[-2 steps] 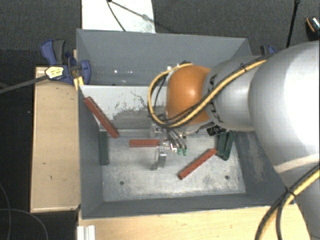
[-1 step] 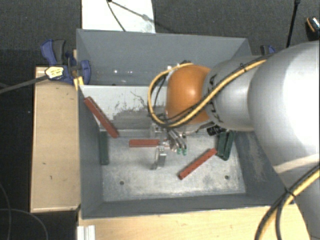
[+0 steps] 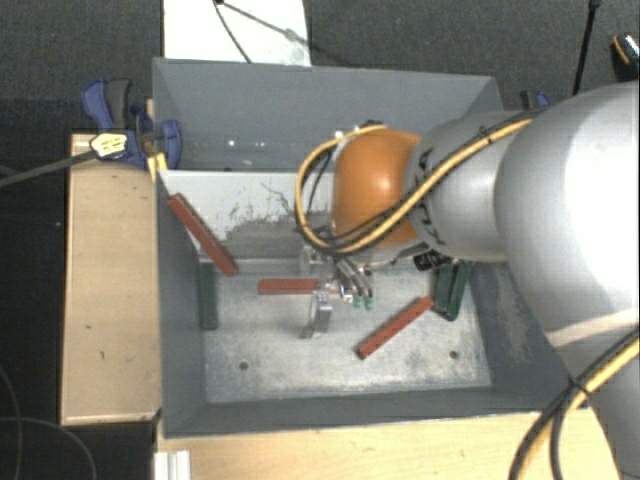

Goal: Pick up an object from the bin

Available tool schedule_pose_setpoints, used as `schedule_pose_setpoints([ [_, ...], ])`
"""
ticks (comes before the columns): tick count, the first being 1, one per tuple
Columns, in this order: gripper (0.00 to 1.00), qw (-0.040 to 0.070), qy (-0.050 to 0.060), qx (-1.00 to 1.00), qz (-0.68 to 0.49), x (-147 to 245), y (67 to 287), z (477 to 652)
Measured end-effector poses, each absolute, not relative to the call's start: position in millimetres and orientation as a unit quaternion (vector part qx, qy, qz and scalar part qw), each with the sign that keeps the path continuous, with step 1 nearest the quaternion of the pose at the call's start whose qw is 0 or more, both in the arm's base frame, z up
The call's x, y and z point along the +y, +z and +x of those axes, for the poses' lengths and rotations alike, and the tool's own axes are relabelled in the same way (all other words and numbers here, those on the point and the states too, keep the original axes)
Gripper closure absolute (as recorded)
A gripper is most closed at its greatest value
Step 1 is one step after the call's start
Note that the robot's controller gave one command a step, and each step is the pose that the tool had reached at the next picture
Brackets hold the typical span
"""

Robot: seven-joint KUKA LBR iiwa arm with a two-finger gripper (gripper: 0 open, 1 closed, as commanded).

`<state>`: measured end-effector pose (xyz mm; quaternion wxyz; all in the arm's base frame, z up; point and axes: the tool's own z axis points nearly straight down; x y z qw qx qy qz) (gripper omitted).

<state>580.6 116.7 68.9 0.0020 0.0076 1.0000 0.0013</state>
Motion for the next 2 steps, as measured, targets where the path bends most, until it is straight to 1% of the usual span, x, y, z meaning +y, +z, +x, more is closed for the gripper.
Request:
schedule_pose_setpoints([
  [1,1.00,0.002,0.001,1.000,0.008,116.8,69.3,580.7],
  [2,1.00,0.004,0.002,1.000,0.009,117.2,134.9,582.6],
])
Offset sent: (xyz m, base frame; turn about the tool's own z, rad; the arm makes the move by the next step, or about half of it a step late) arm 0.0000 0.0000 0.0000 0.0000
